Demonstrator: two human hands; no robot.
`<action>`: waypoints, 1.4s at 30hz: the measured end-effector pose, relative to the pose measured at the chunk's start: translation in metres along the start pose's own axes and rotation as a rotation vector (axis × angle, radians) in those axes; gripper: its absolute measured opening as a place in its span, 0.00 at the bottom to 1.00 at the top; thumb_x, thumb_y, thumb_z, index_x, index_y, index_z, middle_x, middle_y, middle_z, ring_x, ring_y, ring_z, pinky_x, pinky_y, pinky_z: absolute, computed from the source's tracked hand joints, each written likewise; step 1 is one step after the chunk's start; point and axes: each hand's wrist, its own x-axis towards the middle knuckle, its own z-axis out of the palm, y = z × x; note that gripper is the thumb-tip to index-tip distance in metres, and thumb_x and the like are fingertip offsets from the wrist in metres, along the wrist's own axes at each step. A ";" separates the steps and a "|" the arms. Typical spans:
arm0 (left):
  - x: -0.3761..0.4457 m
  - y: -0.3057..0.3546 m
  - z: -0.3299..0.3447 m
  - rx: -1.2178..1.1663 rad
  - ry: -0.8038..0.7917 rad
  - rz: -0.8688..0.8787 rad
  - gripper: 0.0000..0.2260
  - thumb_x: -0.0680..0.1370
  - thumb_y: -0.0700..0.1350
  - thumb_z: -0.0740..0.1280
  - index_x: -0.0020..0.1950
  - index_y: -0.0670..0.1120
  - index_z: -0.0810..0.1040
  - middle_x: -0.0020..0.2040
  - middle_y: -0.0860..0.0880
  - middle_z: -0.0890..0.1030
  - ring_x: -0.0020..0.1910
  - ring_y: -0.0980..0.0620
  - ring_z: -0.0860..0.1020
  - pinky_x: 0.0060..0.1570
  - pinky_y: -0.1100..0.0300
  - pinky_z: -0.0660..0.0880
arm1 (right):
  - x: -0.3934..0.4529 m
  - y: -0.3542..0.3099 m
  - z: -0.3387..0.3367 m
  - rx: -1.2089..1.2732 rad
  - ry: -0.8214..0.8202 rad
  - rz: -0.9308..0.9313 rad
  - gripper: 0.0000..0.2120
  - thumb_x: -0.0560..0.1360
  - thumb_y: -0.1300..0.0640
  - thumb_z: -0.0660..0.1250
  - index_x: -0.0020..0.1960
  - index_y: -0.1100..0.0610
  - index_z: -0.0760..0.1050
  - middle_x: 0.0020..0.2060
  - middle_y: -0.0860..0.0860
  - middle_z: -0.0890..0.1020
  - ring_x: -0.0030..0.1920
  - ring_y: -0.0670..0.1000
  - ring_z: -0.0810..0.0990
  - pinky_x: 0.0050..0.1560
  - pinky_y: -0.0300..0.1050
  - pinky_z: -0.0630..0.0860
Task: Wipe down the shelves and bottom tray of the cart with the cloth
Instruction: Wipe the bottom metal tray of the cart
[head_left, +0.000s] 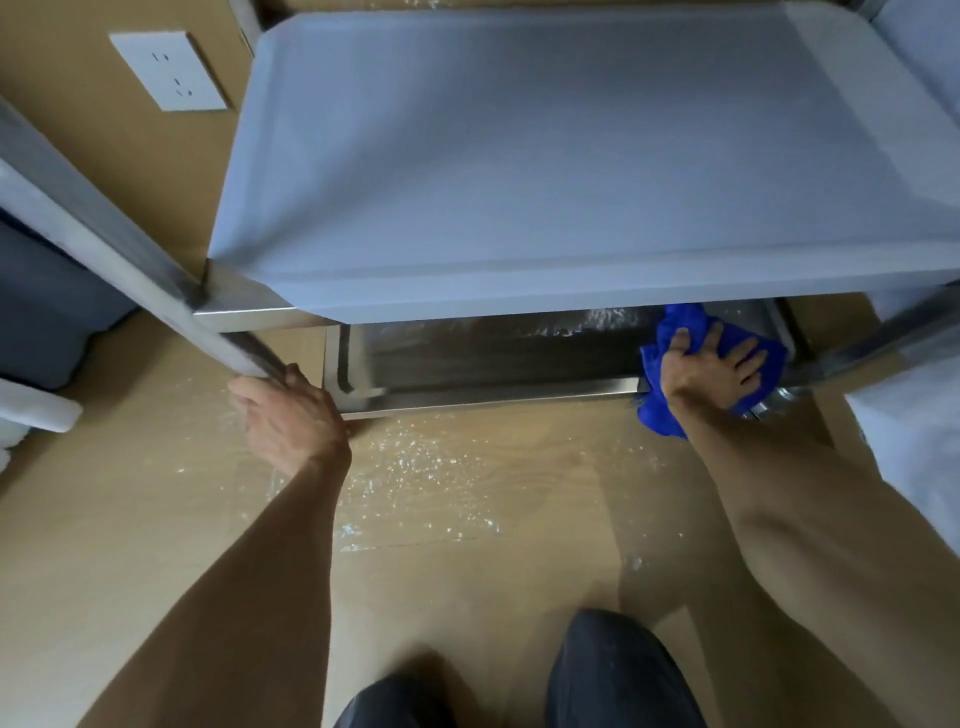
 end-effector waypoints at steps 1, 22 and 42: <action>0.001 0.000 0.001 0.002 0.008 0.008 0.16 0.81 0.53 0.58 0.59 0.42 0.64 0.53 0.38 0.75 0.50 0.35 0.78 0.49 0.41 0.77 | -0.003 -0.009 0.003 -0.022 0.001 -0.010 0.33 0.80 0.37 0.44 0.81 0.52 0.54 0.80 0.62 0.49 0.79 0.64 0.46 0.76 0.63 0.43; 0.012 -0.005 -0.010 0.053 -0.110 0.044 0.14 0.83 0.50 0.57 0.58 0.39 0.65 0.56 0.38 0.76 0.50 0.35 0.79 0.42 0.53 0.65 | -0.252 -0.208 0.111 -0.349 -0.240 -1.228 0.36 0.79 0.35 0.49 0.81 0.52 0.50 0.81 0.58 0.48 0.80 0.59 0.45 0.78 0.59 0.46; 0.011 -0.010 -0.019 0.052 -0.168 0.145 0.14 0.83 0.50 0.55 0.58 0.39 0.65 0.54 0.38 0.75 0.47 0.35 0.78 0.42 0.51 0.69 | -0.067 0.023 0.040 -0.393 0.112 -0.805 0.36 0.79 0.39 0.62 0.76 0.63 0.62 0.75 0.68 0.61 0.75 0.69 0.60 0.69 0.66 0.63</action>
